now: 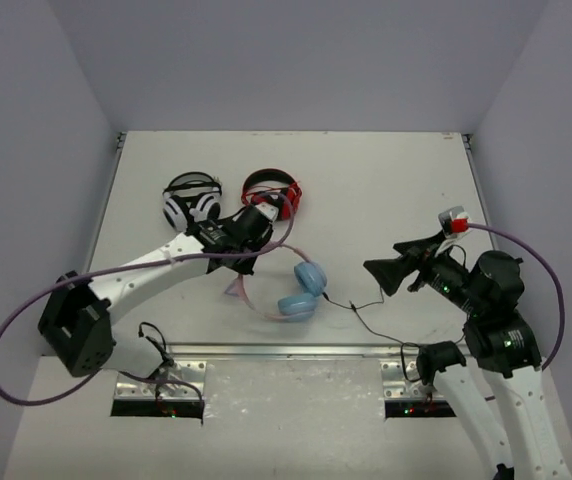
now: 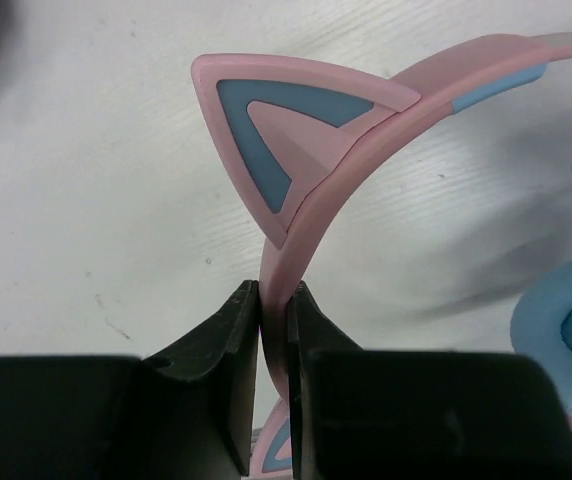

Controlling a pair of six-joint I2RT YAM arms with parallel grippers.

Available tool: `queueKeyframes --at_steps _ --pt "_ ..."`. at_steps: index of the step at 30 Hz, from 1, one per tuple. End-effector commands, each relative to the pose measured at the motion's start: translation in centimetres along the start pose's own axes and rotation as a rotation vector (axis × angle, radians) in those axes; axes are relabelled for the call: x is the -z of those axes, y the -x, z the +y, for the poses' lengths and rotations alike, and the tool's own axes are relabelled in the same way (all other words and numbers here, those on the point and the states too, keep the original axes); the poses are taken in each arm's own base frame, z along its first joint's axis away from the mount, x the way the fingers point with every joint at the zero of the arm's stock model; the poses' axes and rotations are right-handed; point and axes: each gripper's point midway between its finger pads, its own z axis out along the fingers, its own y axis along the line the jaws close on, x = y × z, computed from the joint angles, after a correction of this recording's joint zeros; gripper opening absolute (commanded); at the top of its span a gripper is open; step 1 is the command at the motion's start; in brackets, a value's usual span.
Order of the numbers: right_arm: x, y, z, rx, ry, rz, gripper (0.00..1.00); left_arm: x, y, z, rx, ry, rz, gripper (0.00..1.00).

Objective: Wrap the headphones

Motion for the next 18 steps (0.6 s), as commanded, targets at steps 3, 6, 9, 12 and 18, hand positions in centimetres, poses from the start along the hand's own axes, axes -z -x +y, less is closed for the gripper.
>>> queueKeyframes --at_steps 3,6,9,12,18 --pt "-0.6 -0.3 5.6 0.161 0.425 -0.09 0.99 8.6 4.4 4.1 0.135 0.152 -0.292 0.0" --pt "-1.0 -2.9 6.9 0.18 0.618 -0.002 0.99 13.3 6.1 5.5 0.211 0.14 -0.429 0.0" --pt "-3.1 -3.8 5.7 0.154 0.616 0.023 0.99 15.7 6.7 5.9 0.213 0.124 -0.466 0.0" --pt "-3.4 -4.6 6.3 0.139 0.691 0.035 0.99 18.7 7.7 7.2 0.231 0.162 -0.511 0.0" --pt "-7.5 -4.9 6.7 0.279 0.578 0.024 0.95 23.7 9.7 8.3 0.285 0.15 -0.598 0.0"
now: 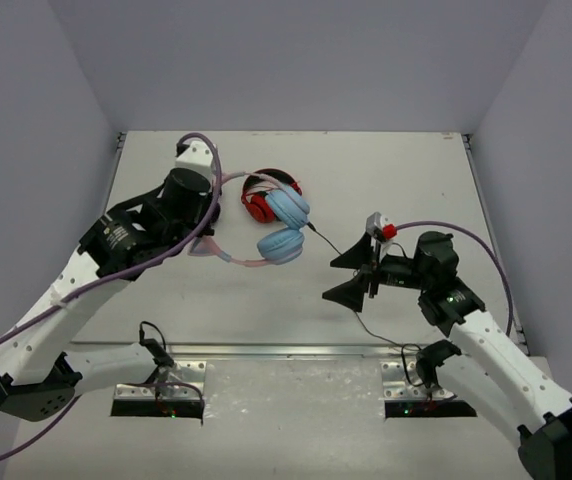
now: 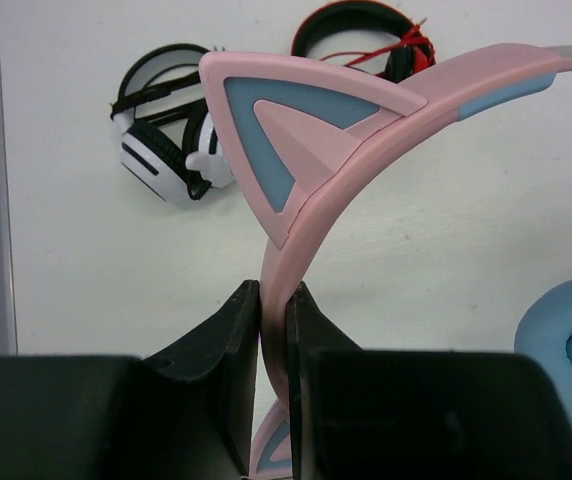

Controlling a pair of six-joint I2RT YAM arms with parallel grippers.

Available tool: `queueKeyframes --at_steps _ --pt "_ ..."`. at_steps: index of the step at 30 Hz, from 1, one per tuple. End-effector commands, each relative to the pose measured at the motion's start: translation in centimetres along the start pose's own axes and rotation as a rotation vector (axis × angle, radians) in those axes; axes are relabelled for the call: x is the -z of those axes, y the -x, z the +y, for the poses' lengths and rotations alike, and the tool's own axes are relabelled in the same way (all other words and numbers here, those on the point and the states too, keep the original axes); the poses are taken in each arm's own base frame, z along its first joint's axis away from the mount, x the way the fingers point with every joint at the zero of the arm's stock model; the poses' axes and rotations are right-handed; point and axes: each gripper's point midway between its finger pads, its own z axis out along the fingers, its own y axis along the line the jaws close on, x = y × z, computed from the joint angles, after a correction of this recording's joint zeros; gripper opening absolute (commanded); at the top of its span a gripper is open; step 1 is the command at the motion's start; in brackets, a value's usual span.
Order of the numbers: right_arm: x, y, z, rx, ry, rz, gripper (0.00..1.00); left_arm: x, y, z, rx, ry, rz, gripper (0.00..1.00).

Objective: Wrap the headphones

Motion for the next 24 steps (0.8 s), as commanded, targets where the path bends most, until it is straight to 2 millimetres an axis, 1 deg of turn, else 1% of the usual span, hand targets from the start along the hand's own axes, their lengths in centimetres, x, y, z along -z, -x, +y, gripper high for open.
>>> queueKeyframes --at_steps 1,2,3,4,5,6,7,8,9,10,12,13,14,16,17,18,19,20,21,22,24 --pt "-1.5 4.5 -1.4 0.195 -0.075 -0.067 0.94 2.0 3.3 1.1 0.091 0.021 -0.096 0.0" --pt "-1.7 4.6 -1.6 0.197 -0.08 -0.059 0.92 2.1 3.5 1.6 0.093 0.049 -0.101 0.0" --pt "-2.1 4.3 -1.9 0.182 -0.078 -0.036 0.9 2.5 4.0 2.0 0.109 0.064 -0.115 0.01" --pt "-2.5 4.6 -1.6 0.185 -0.055 -0.033 0.87 2.6 4.1 2.2 0.112 0.074 -0.118 0.0" --pt "-2.7 4.5 -1.5 0.178 -0.044 -0.028 0.68 3.0 4.7 2.7 0.127 0.094 -0.14 0.0" --pt "-3.2 4.2 -1.3 0.171 -0.021 -0.016 0.61 3.2 5.0 3.1 0.152 0.11 -0.157 0.0" --pt "-3.5 3.9 -1.3 0.162 -0.014 -0.009 0.51 3.5 5.3 3.5 0.17 0.125 -0.173 0.0" --pt "-3.7 3.7 -1.3 0.144 -0.012 -0.004 0.38 4.2 5.8 4.3 0.199 0.149 -0.206 0.0" --pt "-3.8 3.4 -1.3 0.136 -0.014 -0.002 0.15 4.5 6.1 4.8 0.23 0.164 -0.227 0.0" --pt "-3.8 2.6 -1.8 0.124 -0.045 0.001 0.1 4.8 6.4 5.2 0.247 0.177 -0.245 0.0" --pt "-3.6 2.2 -2.2 0.113 -0.084 -0.018 0.09 5.7 7.0 6.9 0.288 0.243 -0.302 0.0" --pt "-3.1 1.9 -2.4 0.111 -0.115 -0.027 0.06 6.0 7.1 7.6 0.298 0.277 -0.318 0.0" --pt "-2.6 1.7 -3.5 0.107 -0.193 -0.026 0.02 6.5 7.1 9.2 0.312 0.361 -0.349 0.0" --pt "-1.9 1.7 -4.4 0.127 -0.263 -0.029 0.01 6.6 6.8 10.2 0.293 0.415 -0.378 0.0" --pt "-1.4 2.3 -4.7 0.159 -0.297 -0.04 0.01 6.9 7.1 10.7 0.314 0.435 -0.422 0.0" --pt "-0.9 2.9 -5.5 0.157 -0.362 -0.028 0.01 5.7 5.9 10.5 0.259 0.455 -0.396 0.0" --pt "-0.6 3.3 -5.8 0.167 -0.389 -0.015 0.02 5.4 5.7 10.3 0.253 0.456 -0.397 0.0" --pt "-0.2 2.5 -6.2 0.164 -0.415 0.043 0.01 4.6 5.2 10.1 0.246 0.468 -0.391 0.0" --pt "0.1 3.1 -6.8 0.175 -0.457 0.045 0.01 4.2 5.0 10.0 0.239 0.471 -0.386 0.0" --pt "0.3 4.2 -6.7 0.191 -0.469 0.038 0.01 3.7 4.8 9.7 0.232 0.474 -0.383 0.0" --pt "0.3 4.6 -6.6 0.214 -0.466 0.05 0.01 1.9 4.4 8.5 0.174 0.451 -0.36 0.0"
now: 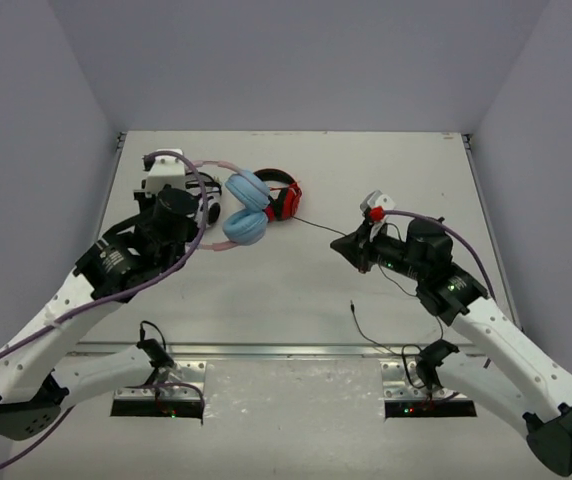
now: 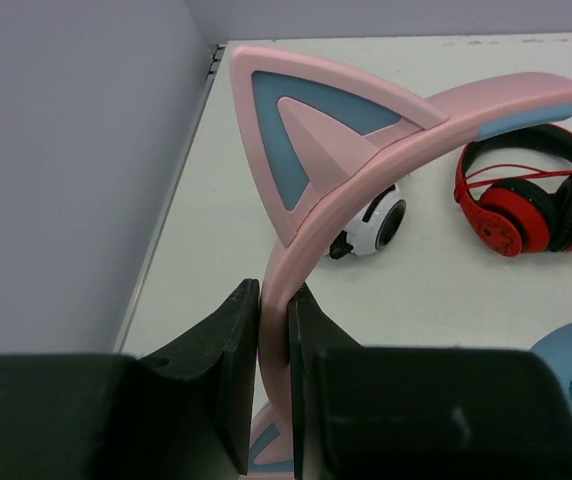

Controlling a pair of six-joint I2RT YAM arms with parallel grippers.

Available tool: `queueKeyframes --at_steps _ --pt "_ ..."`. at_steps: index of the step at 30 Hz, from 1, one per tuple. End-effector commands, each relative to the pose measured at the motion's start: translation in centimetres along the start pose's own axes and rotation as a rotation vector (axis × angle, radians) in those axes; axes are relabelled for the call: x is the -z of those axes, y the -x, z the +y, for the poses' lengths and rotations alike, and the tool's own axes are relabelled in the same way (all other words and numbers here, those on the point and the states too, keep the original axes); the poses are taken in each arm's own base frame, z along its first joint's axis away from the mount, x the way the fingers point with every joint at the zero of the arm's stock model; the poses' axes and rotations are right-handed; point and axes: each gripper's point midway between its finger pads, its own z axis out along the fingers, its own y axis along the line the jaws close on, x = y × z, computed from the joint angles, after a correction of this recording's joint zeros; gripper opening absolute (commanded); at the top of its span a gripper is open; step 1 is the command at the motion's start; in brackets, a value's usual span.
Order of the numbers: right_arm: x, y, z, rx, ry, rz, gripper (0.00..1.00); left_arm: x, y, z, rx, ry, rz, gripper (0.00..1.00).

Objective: Wrap the headphones

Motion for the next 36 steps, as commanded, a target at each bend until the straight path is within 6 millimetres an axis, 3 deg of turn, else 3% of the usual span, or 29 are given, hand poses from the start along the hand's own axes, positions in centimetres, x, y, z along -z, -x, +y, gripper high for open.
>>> queueKeyframes --at_steps 1,3,4,5,6,7,8,9,11,12,14,16,19,22,25,28,29,33,34,36 --pt "0.7 1.7 -1.7 0.067 -0.101 0.028 0.01 -1.3 2.9 -1.1 0.11 0.052 -0.111 0.0" --pt "0.7 2.2 -1.4 0.095 -0.095 0.046 0.01 -2.5 1.5 -3.8 0.026 -0.014 -0.077 0.0" --pt "0.9 4.0 -1.4 0.12 -0.112 0.024 0.01 -2.9 1.1 -4.8 0.0 -0.045 -0.065 0.0" --pt "1.0 4.1 -1.4 0.153 -0.117 0.049 0.01 -3.4 0.3 -6.7 -0.041 -0.104 -0.044 0.0" --pt "0.6 4.4 -0.8 0.175 -0.104 0.062 0.01 -3.6 -0.3 -7.7 -0.061 -0.143 -0.027 0.0" --pt "0.7 6.4 -0.7 0.243 -0.116 0.041 0.02 -3.8 -0.9 -9.4 -0.087 -0.21 -0.006 0.0" --pt "0.6 6.3 -0.3 0.263 -0.103 0.074 0.03 -3.8 -1.2 -10.1 -0.098 -0.235 0.003 0.0" --pt "0.0 7.3 1.1 0.299 -0.061 0.076 0.03 -3.9 -1.6 -10.8 -0.11 -0.258 0.01 0.0" --pt "-0.4 6.9 1.9 0.379 -0.039 0.136 0.03 -3.8 -2.4 -12.6 -0.152 -0.321 0.031 0.0" --pt "-1.5 7.1 3.7 0.418 0.012 0.158 0.03 -3.8 -2.6 -13.1 -0.165 -0.34 0.036 0.0" --pt "-2.2 6.8 5.2 0.52 0.016 0.222 0.01 -3.0 -3.4 -15.3 -0.202 -0.431 0.053 0.0" --pt "-3.6 5.5 5.1 0.629 -0.026 0.302 0.01 -1.8 -4.3 -17.2 -0.267 -0.515 0.058 0.0" --pt "-4.0 6.1 4.6 0.705 -0.116 0.31 0.01 -0.4 -5.6 -18.3 -0.306 -0.587 0.055 0.0" --pt "-3.4 7.6 5.1 0.695 -0.111 0.199 0.02 -0.1 -6.0 -17.2 -0.272 -0.577 0.033 0.0" --pt "-2.6 9.2 5.4 0.673 -0.119 0.103 0.11 -0.2 -6.1 -15.5 -0.241 -0.519 0.021 0.0" --pt "-1.8 9.9 4.2 0.675 -0.199 0.077 0.07 -0.9 -6.3 -13.2 -0.197 -0.396 0.035 0.0" --pt "-1.2 10.1 3.9 0.673 -0.221 0.048 0.01 -1.1 -6.4 -12.6 -0.19 -0.356 0.041 0.0" --pt "0.2 11.5 3.6 0.668 -0.258 -0.054 0.01 -1.4 -7.3 -11.2 -0.188 -0.291 0.057 0.0" --pt "0.4 11.9 3.4 0.662 -0.277 -0.067 0.03 -1.5 -7.4 -10.8 -0.178 -0.265 0.059 0.0" --pt "1.0 12.5 2.8 0.676 -0.315 -0.067 0.15 -2.0 -7.5 -8.9 -0.164 -0.139 0.074 0.0"
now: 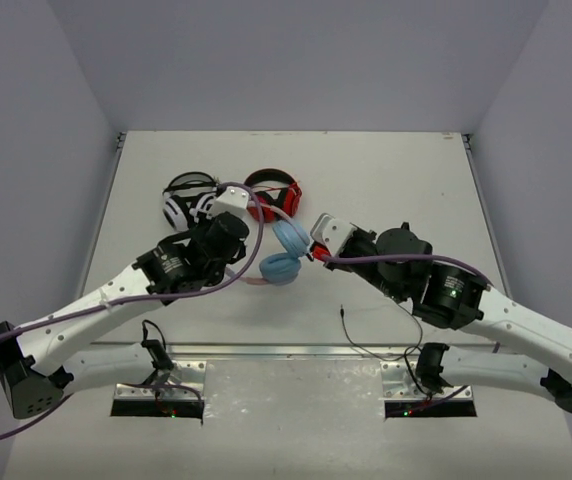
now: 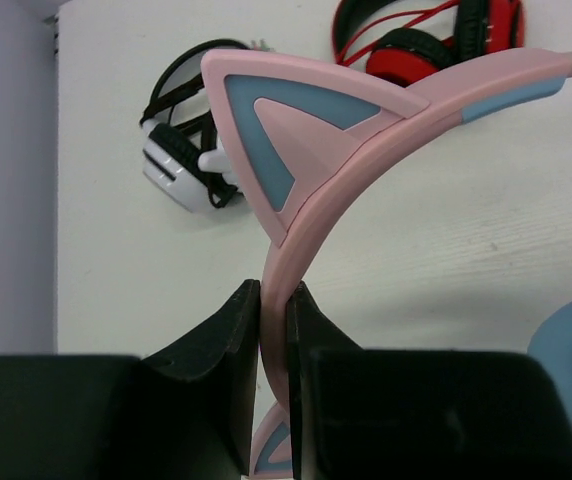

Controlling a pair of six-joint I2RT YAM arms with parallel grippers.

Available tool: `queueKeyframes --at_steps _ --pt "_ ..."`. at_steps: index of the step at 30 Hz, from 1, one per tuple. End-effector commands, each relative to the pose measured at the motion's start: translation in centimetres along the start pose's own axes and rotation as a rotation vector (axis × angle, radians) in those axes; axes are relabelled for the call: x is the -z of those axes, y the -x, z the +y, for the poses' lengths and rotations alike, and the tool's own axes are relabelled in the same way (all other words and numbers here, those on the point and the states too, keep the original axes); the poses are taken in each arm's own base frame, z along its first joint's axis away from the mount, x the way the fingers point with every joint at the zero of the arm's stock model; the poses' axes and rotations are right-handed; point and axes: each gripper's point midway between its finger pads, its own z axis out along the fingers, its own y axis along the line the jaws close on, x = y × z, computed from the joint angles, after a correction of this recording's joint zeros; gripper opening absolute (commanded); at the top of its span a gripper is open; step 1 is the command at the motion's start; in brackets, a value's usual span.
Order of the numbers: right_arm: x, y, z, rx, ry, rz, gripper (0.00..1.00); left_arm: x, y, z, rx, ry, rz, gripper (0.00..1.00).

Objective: Wrap the headphones

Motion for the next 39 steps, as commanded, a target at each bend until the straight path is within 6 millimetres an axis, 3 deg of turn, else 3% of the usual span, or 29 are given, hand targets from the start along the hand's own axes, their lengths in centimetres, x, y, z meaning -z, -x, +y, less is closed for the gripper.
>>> queueKeyframes --at_steps 1,3,6,8,11,12,13,15,16,17,18,19,22,27,35,36,38,39 --pt "0.8 2.8 -3.7 -0.004 -0.152 -0.085 0.17 0.4 0.5 3.5 0.12 0.208 -0.011 0.0" --pt "1.5 2.7 -4.4 0.002 -0.177 -0.075 0.16 0.8 0.6 5.7 0.148 0.308 0.015 0.0" --pt "2.5 1.9 -3.8 -0.02 -0.135 -0.057 0.03 1.7 2.0 8.3 0.278 0.391 -0.02 0.0" --pt "2.8 0.7 -2.0 -0.025 -0.053 -0.041 0.01 2.0 3.2 9.9 0.346 0.411 -0.044 0.0" --pt "3.0 -0.9 0.0 -0.076 0.008 -0.036 0.05 3.4 7.7 11.8 0.453 0.363 -0.142 0.0" --pt "2.9 -1.2 0.4 -0.097 0.011 -0.039 0.15 3.7 8.7 11.5 0.454 0.323 -0.155 0.0" --pt "2.5 -1.8 0.9 -0.109 0.01 -0.04 0.35 4.0 9.5 11.5 0.458 0.306 -0.165 0.0" --pt "1.8 -2.6 1.2 -0.137 -0.007 -0.03 0.51 4.7 11.3 11.3 0.453 0.245 -0.178 0.0" --pt "1.2 -3.6 1.6 -0.144 0.002 -0.004 0.74 5.0 11.9 11.1 0.449 0.218 -0.184 0.0" --pt "0.8 -3.9 2.2 -0.195 0.04 -0.007 0.87 5.6 12.7 11.1 0.452 0.187 -0.191 0.0" --pt "0.2 -5.6 -0.1 -0.268 -0.016 0.03 0.95 6.0 13.0 11.2 0.454 0.177 -0.194 0.0" --pt "-0.3 -6.5 -0.5 -0.333 -0.002 0.041 0.99 6.4 13.3 11.4 0.46 0.168 -0.199 0.0" --pt "-0.9 -7.9 -3.0 -0.529 0.016 0.006 0.99 8.3 14.5 12.3 0.495 0.143 -0.219 0.0" --pt "-2.9 -8.7 -4.0 -0.536 -0.009 0.015 0.99 10.7 15.6 13.5 0.538 0.107 -0.251 0.0" --pt "-5.6 -8.8 0.7 -0.605 0.233 -0.087 0.85 12.3 16.7 14.4 0.566 0.086 -0.286 0.0" --pt "-5.8 -8.7 0.5 -0.6 0.224 -0.102 0.64 12.4 16.8 14.5 0.567 0.089 -0.286 0.0" --pt "-5.9 -9.0 0.5 -0.608 0.216 -0.092 0.42 12.3 16.7 15.0 0.566 0.122 -0.286 0.0" --pt "-5.6 -9.0 0.7 -0.603 0.221 -0.098 0.2 12.1 16.5 15.1 0.559 0.137 -0.282 0.0"
